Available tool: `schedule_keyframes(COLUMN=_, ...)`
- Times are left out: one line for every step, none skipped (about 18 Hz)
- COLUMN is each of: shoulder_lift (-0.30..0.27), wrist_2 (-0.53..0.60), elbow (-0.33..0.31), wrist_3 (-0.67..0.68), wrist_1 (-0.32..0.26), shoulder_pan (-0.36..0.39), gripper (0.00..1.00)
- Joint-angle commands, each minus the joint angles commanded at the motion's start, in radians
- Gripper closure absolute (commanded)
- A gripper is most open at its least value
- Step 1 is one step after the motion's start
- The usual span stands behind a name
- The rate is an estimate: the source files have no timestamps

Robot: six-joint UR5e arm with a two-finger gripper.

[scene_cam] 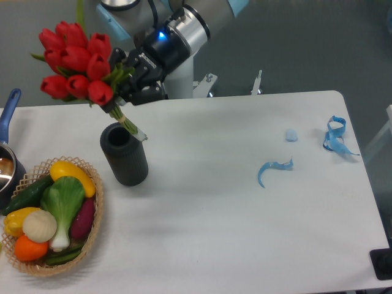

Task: Insert the flowers into the vase
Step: 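Lower the tulip stems down into the black vase opening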

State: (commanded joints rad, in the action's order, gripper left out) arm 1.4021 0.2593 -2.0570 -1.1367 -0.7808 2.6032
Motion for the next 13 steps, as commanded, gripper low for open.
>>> schedule_keyframes(shoulder_lift=-0.003, wrist_2=-0.012, elbow=-0.005, wrist_3=0.0, wrist_1=0.0, shoulder_pan=0.0, gripper=0.95)
schedule_keyframes(shoulder_lift=-0.005, wrist_2=-0.02, elbow=-0.012, wrist_3=0.0, wrist_1=0.0, shoulder_pan=0.0, gripper=0.95)
schedule_keyframes(shoulder_lift=-0.006, wrist_2=-0.02, elbow=-0.018, wrist_3=-0.002, wrist_1=0.0, shoulder_pan=0.0, gripper=0.95)
schedule_keyframes(shoulder_lift=-0.009, wrist_2=-0.02, elbow=-0.026, wrist_3=-0.002, wrist_1=0.0, shoulder_pan=0.0, gripper=0.95)
schedule_keyframes(shoulder_lift=-0.014, wrist_2=-0.02, elbow=-0.032, wrist_3=-0.003, wrist_1=0.0, shoulder_pan=0.0, gripper=0.95)
schedule_keyframes(shoulder_lift=-0.014, wrist_2=-0.02, elbow=-0.038, wrist_3=-0.012, wrist_1=0.0, shoulder_pan=0.0, gripper=0.95)
schedule_keyframes(shoulder_lift=-0.015, wrist_2=-0.021, elbow=-0.044, wrist_3=-0.023, wrist_1=0.0, shoulder_pan=0.0, gripper=0.95)
schedule_keyframes(shoulder_lift=-0.017, wrist_2=-0.026, elbow=-0.049, wrist_3=-0.026, wrist_1=0.0, shoulder_pan=-0.002, gripper=0.95)
schedule_keyframes(shoulder_lift=-0.022, wrist_2=-0.026, elbow=-0.054, wrist_3=-0.028, wrist_1=0.0, shoulder_pan=-0.003, gripper=0.95)
schedule_keyframes(shoulder_lift=-0.022, wrist_2=-0.026, elbow=-0.058, wrist_3=-0.031, wrist_1=0.0, shoulder_pan=-0.008, gripper=0.95)
schedule_keyframes(shoulder_lift=-0.019, wrist_2=-0.026, elbow=-0.06, wrist_3=-0.043, wrist_1=0.0, shoulder_pan=-0.008, gripper=0.94)
schedule_keyframes(shoulder_lift=-0.012, wrist_2=-0.026, elbow=-0.064, wrist_3=-0.055, wrist_1=0.0, shoulder_pan=-0.011, gripper=0.94)
schedule_keyframes(shoulder_lift=-0.005, wrist_2=-0.028, elbow=-0.066, wrist_3=-0.07, wrist_1=0.0, shoulder_pan=-0.017, gripper=0.94)
